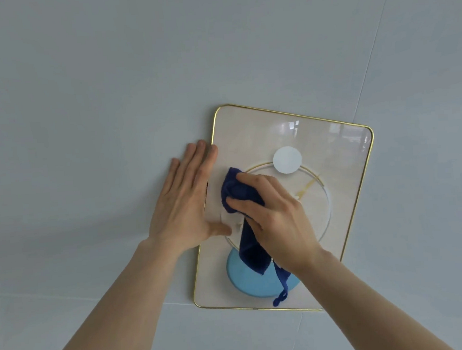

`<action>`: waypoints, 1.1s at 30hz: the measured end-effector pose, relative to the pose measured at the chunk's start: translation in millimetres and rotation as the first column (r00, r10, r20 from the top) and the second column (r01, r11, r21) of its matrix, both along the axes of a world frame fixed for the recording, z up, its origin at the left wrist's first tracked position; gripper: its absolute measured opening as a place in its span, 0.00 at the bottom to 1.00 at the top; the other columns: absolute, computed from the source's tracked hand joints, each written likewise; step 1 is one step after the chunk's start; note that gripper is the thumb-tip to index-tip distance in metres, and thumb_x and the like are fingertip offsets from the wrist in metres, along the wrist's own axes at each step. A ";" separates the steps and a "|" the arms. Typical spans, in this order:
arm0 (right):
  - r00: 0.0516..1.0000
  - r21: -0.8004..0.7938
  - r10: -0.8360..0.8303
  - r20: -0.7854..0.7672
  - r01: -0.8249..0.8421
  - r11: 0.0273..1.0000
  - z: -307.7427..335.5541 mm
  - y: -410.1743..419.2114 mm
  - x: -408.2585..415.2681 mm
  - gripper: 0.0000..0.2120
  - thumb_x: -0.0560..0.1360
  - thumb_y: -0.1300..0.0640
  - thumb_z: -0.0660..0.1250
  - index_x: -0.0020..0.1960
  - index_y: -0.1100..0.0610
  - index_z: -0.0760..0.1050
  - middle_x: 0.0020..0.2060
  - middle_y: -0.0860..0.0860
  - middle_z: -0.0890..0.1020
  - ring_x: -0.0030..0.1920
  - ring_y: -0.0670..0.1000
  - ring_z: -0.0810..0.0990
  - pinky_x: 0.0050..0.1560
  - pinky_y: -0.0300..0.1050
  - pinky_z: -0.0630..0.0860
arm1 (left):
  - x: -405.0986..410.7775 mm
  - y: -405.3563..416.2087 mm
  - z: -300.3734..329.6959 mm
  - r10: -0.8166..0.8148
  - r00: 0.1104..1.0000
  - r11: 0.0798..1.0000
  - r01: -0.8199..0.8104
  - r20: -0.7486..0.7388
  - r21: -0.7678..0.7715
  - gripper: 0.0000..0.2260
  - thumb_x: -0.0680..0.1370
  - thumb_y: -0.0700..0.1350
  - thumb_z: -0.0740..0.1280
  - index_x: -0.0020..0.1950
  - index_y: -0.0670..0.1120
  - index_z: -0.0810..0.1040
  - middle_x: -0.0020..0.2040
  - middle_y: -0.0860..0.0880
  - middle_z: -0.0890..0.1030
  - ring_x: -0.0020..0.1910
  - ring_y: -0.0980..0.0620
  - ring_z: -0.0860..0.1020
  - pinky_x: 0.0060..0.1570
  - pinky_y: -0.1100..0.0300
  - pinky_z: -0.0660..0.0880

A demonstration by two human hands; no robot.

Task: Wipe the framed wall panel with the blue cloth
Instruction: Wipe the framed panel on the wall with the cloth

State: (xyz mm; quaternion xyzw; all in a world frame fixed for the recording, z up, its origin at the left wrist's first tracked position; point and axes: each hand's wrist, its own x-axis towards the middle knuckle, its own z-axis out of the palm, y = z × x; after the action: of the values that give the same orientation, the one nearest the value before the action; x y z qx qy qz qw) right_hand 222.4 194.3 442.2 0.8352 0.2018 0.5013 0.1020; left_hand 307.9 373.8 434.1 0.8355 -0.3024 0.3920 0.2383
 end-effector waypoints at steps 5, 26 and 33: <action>1.000 -0.241 -0.017 0.007 0.018 0.970 -10.9 -4.0 21.3 0.17 0.75 0.67 0.61 0.57 0.57 0.84 0.65 0.56 0.82 0.62 0.61 0.80 0.60 0.51 0.77 | 13.3 2.3 -4.9 -0.018 0.999 1.000 0.018 0.030 0.006 0.71 0.56 0.69 0.80 0.84 0.49 0.39 0.85 0.53 0.39 0.83 0.55 0.36 0.81 0.55 0.35; 0.990 -0.037 -0.007 0.138 0.012 0.999 4.0 -0.9 32.3 0.15 0.72 0.72 0.69 0.55 0.61 0.85 0.63 0.57 0.83 0.60 0.63 0.77 0.57 0.57 0.79 | 13.6 4.0 -6.7 -0.005 0.999 1.000 0.004 0.050 0.004 0.70 0.57 0.69 0.80 0.84 0.49 0.39 0.85 0.51 0.40 0.83 0.53 0.37 0.81 0.55 0.35; 0.997 -0.112 -0.050 0.060 0.057 0.992 -21.9 -15.9 19.1 0.16 0.74 0.68 0.65 0.58 0.59 0.84 0.64 0.55 0.83 0.62 0.61 0.77 0.56 0.58 0.80 | 12.9 5.1 -6.3 -0.007 0.999 1.000 0.006 0.054 0.001 0.70 0.56 0.69 0.80 0.84 0.49 0.41 0.85 0.52 0.41 0.83 0.54 0.37 0.82 0.54 0.36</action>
State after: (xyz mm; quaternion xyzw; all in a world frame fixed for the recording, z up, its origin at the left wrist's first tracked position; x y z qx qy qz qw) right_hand 241.5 178.4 420.3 0.8187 0.2044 0.5096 0.1682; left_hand 320.8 378.8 427.8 0.8238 -0.3116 0.4135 0.2309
